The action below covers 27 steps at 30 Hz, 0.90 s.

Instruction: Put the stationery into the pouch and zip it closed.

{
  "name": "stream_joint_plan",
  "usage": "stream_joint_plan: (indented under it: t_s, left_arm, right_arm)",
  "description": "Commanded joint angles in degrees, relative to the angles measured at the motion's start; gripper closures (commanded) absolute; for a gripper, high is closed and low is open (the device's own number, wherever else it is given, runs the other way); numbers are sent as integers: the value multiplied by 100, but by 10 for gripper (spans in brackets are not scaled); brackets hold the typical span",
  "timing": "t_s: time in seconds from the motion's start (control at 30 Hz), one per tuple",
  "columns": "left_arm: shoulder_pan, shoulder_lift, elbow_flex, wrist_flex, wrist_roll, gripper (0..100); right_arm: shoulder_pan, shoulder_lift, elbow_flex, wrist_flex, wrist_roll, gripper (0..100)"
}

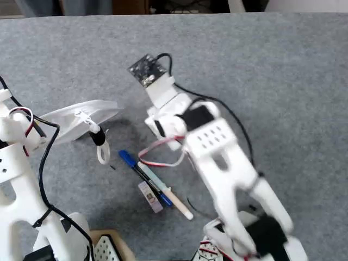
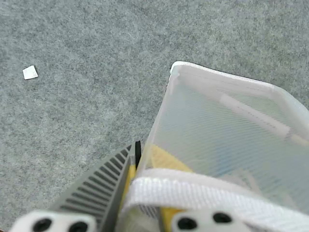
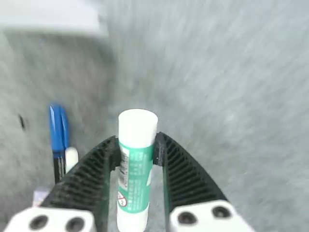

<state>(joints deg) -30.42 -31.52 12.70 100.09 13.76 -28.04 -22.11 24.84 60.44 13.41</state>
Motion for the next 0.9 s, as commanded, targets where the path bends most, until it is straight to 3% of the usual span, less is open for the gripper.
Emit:
stream_joint_plan:
  t_s: [0.0, 0.27, 0.5, 0.87]
  left_arm:
    - [136, 35, 75, 88, -44, 971]
    - [1156, -26, 22, 105, -35, 971]
    - [2229, -1090, 22, 105, -35, 972]
    - [2352, -1363, -207, 105, 0, 972]
  right_arm:
    - [79, -1138, -259, -44, -62, 987]
    - [79, -2440, -224, -70, -70, 987]
    - [88, -2976, -233, -396, -88, 987]
    - [62, -3064, -251, -1108, -105, 987]
